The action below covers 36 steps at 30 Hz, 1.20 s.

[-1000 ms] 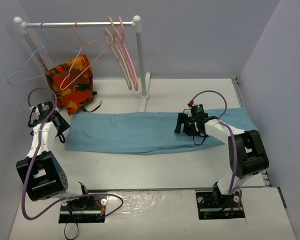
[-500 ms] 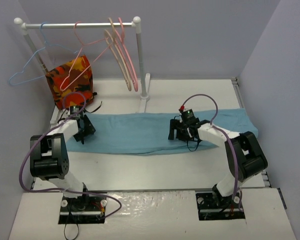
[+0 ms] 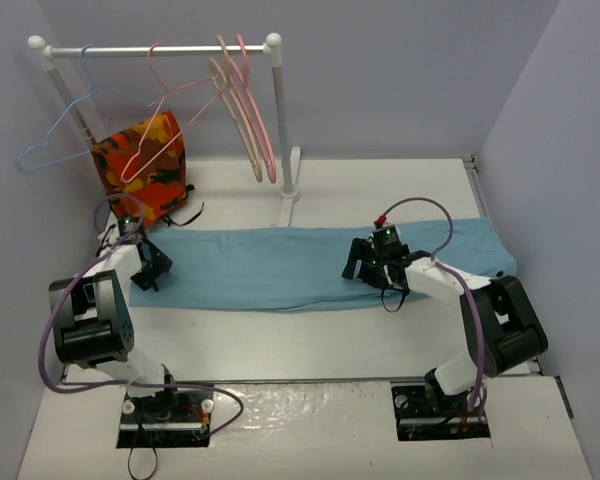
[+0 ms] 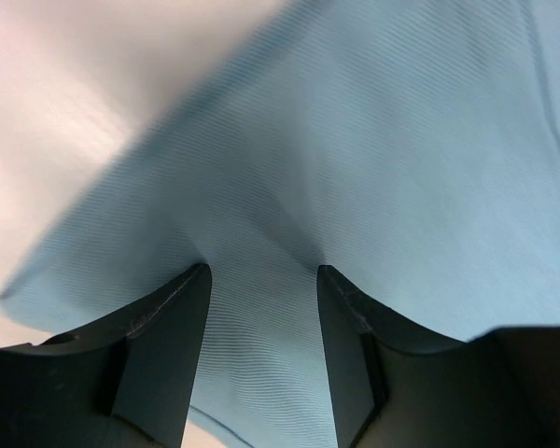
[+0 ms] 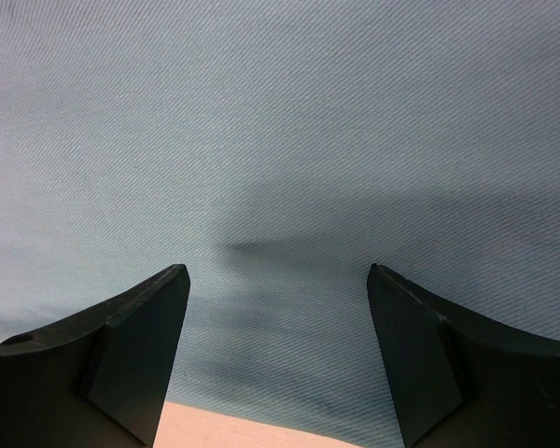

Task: Place the trousers on the hanger
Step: Fold the trousers

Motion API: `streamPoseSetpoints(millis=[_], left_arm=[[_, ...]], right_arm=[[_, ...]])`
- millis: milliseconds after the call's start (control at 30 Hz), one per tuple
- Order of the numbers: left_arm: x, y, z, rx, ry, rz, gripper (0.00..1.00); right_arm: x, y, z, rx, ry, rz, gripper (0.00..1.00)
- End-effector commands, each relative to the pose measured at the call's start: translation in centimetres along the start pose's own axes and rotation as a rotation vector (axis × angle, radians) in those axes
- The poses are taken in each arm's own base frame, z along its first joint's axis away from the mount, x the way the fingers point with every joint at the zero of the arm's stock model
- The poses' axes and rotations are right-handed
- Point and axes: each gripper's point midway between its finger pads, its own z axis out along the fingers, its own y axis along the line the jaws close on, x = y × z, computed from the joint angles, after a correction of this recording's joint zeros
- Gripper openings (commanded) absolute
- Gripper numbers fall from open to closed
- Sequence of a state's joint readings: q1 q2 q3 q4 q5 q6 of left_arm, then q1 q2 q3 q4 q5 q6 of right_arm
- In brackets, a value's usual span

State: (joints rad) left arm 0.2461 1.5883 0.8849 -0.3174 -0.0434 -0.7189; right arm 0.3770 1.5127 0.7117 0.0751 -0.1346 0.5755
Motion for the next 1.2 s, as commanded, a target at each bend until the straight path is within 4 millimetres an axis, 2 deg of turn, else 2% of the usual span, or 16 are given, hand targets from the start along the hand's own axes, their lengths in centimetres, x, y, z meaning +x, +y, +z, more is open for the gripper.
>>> streamPoseSetpoints(millis=[0,100,167,233,333,433,533,567,600,667,700,733,900,1000,1167], left_arm=[[2.9,8.6,-1.0,-0.264,0.128,-0.072,0.46],[2.6,9.5,-1.2,-0.275,0.138,-0.111,0.46],[2.1,9.3,-1.3,-0.243,0.128,-0.134,0.46],[0.8,7.8,-1.7,-0.165,0.077,-0.131,0.46],[-1.0,5.1,-3.2,-0.04,0.008,-0.12,0.46],[-2.2,2.6,-5.4,0.06,-0.057,-0.082,0.5],[-2.3,-0.4,-7.5,0.139,-0.125,0.0,0.52],[-1.9,-1.7,-8.2,0.151,-0.148,0.056,0.54],[-2.1,-1.9,-8.3,0.146,-0.166,0.065,0.54],[-0.2,-4.4,-8.2,0.195,-0.149,0.116,0.55],[0.3,-4.6,-7.8,0.195,-0.135,0.111,0.55],[1.3,-5.1,-6.9,0.197,-0.111,0.116,0.55],[3.8,-4.0,-2.8,0.088,-0.004,0.113,0.55],[4.6,-3.5,-1.5,0.046,0.038,0.11,0.55],[5.7,-1.6,0.3,-0.035,0.117,0.077,0.54]], right_arm=[[5.4,-3.7,-0.7,0.155,0.165,0.002,0.76],[5.0,-1.8,-0.2,0.118,0.158,-0.025,0.75],[4.5,0.1,0.2,0.064,0.138,-0.038,0.76],[4.3,1.3,0.6,0.042,0.138,-0.063,0.76],[2.6,3.2,0.8,0.005,0.116,-0.104,0.75],[-0.3,5.3,-0.1,-0.029,0.043,-0.146,0.75],[-3.8,5.3,-1.5,0.026,-0.055,-0.178,0.75],[-5.5,4.3,-2.0,0.076,-0.104,-0.167,0.75],[-6.0,4.0,-2.3,0.091,-0.123,-0.164,0.75],[-8.4,1.4,-2.7,0.132,-0.16,-0.093,0.75],[-8.8,0.6,-2.7,0.144,-0.161,-0.073,0.75],[-9.7,-1.2,-2.5,0.17,-0.164,-0.028,0.74],[-12.3,-7.9,-1.9,0.268,-0.174,0.135,0.74],[-12.0,-12.0,-0.7,0.323,-0.152,0.255,0.73],[-10.7,-20.2,-0.3,0.445,-0.138,0.481,0.73]])
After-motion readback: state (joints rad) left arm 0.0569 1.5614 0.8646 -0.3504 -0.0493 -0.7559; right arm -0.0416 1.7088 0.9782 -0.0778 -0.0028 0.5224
